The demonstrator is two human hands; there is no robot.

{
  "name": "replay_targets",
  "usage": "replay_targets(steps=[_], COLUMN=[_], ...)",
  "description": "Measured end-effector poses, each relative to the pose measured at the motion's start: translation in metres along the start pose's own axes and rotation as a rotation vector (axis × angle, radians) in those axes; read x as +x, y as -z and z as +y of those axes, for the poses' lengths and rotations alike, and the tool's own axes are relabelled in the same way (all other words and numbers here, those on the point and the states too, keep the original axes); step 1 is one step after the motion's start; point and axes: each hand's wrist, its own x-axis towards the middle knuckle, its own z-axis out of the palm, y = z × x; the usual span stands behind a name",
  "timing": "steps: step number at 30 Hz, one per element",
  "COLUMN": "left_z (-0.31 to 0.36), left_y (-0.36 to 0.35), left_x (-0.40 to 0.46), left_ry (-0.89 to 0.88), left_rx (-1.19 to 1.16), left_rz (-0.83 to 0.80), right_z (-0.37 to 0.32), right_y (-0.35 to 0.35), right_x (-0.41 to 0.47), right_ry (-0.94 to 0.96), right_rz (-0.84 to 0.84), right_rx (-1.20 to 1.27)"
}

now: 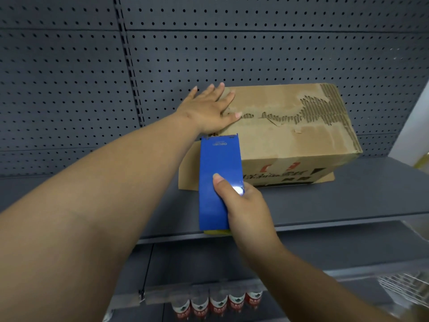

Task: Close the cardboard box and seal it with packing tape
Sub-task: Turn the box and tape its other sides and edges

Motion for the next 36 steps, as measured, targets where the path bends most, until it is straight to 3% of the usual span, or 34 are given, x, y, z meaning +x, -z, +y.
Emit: replay_targets(steps=[25, 28, 32, 36], left_z=[0.002, 0.005, 0.013, 0.016], left_y=[0.002, 0.000, 0.001, 0.001], left_x=[0.005, 0.001, -0.012, -0.024], left_ry=[0.033, 0.024, -0.141, -0.182], left_rx=[0.055, 0.072, 0.157, 0.041], left_rz=[-0.037, 0.050, 0.383, 0.343], right_z=[0.032, 0.021, 0.009, 0.000], right_y=[0.008, 0.010, 0.011, 0.010], right_x=[-0.044, -0.037, -0.027, -0.015], right_ry=[-0.150, -0.199, -0.208, -0.209], right_rz=[0.058, 0.021, -0.003, 0.022], right_rx=[-0.032, -0.024, -0.079, -0.094])
